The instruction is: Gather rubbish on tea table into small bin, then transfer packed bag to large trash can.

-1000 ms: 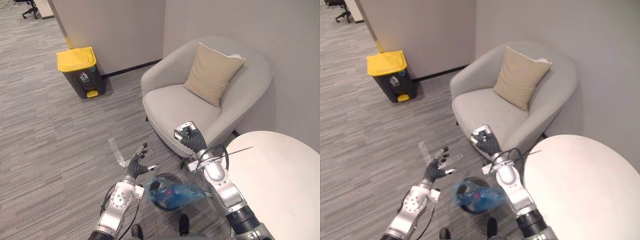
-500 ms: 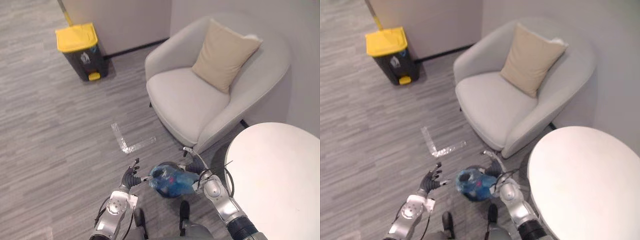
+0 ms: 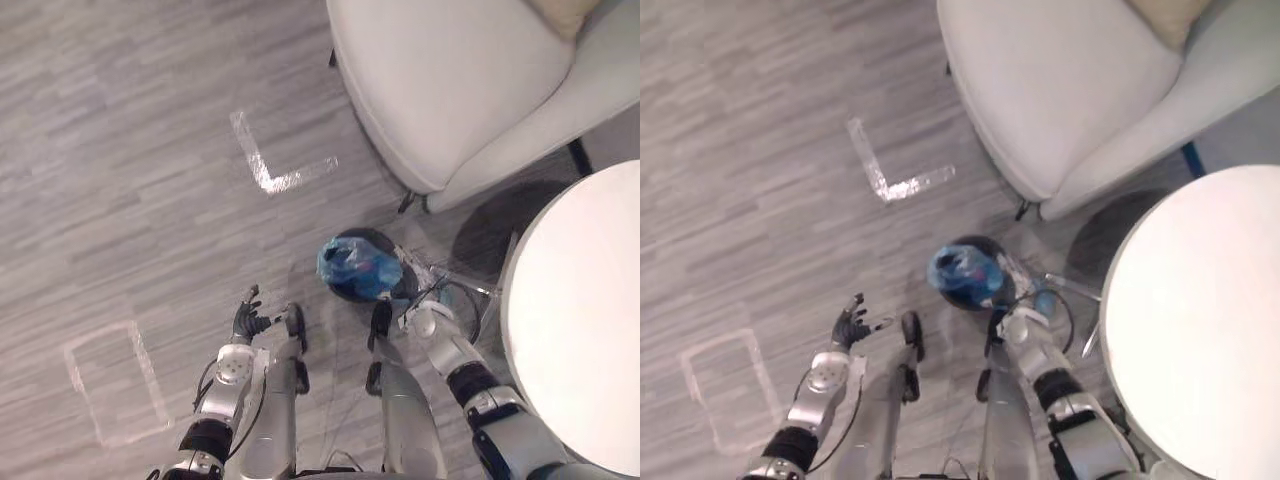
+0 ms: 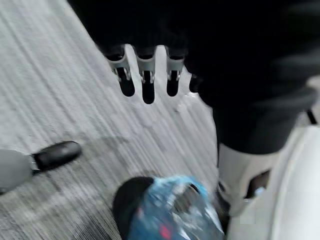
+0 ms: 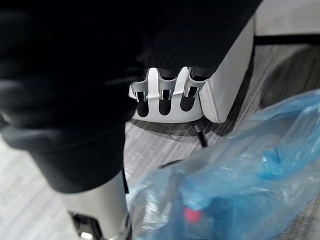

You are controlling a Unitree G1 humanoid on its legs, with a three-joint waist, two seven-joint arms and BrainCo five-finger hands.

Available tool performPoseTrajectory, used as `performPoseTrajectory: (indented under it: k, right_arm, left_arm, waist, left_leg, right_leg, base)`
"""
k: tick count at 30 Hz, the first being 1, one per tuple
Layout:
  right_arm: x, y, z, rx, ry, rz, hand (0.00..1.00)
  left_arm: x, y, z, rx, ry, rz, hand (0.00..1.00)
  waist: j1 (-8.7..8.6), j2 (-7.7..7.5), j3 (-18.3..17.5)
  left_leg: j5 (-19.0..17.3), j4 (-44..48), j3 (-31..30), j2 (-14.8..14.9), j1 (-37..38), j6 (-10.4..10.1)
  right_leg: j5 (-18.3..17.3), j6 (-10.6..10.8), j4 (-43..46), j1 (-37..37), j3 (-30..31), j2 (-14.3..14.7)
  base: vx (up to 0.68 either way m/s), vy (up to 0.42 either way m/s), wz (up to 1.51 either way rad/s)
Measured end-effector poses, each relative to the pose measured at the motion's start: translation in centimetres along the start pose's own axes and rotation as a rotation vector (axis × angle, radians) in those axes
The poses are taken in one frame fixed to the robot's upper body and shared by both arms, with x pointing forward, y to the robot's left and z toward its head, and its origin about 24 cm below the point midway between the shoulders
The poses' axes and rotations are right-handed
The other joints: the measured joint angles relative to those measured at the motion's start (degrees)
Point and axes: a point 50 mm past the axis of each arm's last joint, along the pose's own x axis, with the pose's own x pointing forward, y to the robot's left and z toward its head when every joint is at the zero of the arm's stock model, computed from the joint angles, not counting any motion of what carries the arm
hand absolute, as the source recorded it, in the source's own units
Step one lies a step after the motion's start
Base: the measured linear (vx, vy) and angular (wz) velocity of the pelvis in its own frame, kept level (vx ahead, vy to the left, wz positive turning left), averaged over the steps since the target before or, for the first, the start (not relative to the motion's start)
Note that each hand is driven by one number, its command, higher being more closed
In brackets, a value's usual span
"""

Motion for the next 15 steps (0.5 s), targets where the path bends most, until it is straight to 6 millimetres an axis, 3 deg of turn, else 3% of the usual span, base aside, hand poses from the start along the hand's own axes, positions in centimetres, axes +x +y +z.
performPoseTrajectory:
  k: [6, 15]
  right_arm:
    - [1.5, -1.9, 2.1, -0.033, -0.049, -0.1, 0.0]
    - [3.5, -5.7, 4.2, -0.042, -0.071, -0.264, 0.0]
  left_arm:
    - [0.8, -0.6, 2.4, -0.128, -0.075, 0.059, 0.0]
    - [1.3, -0.9, 5.5, -0.233, -0.172, 0.097, 0.0]
  waist:
    - [0.49, 0.43, 1.2]
    - [1.11, 0.54, 3.1]
  left_leg:
    - [-2.8, 8.2, -0.2, 1.9, -10.9, 0.3]
    - [-2.7, 11.6, 0.0, 3.4, -20.9, 0.1]
  right_leg:
    - [-0.3, -0.7, 3.9, -8.4, -0.6, 0.0]
    - [-1.7, -2.0, 9.9, -19.0, -1.8, -0.4]
  base:
    - [-0.09, -0.002, 0.03]
    - [-0.02, -0.023, 0.04]
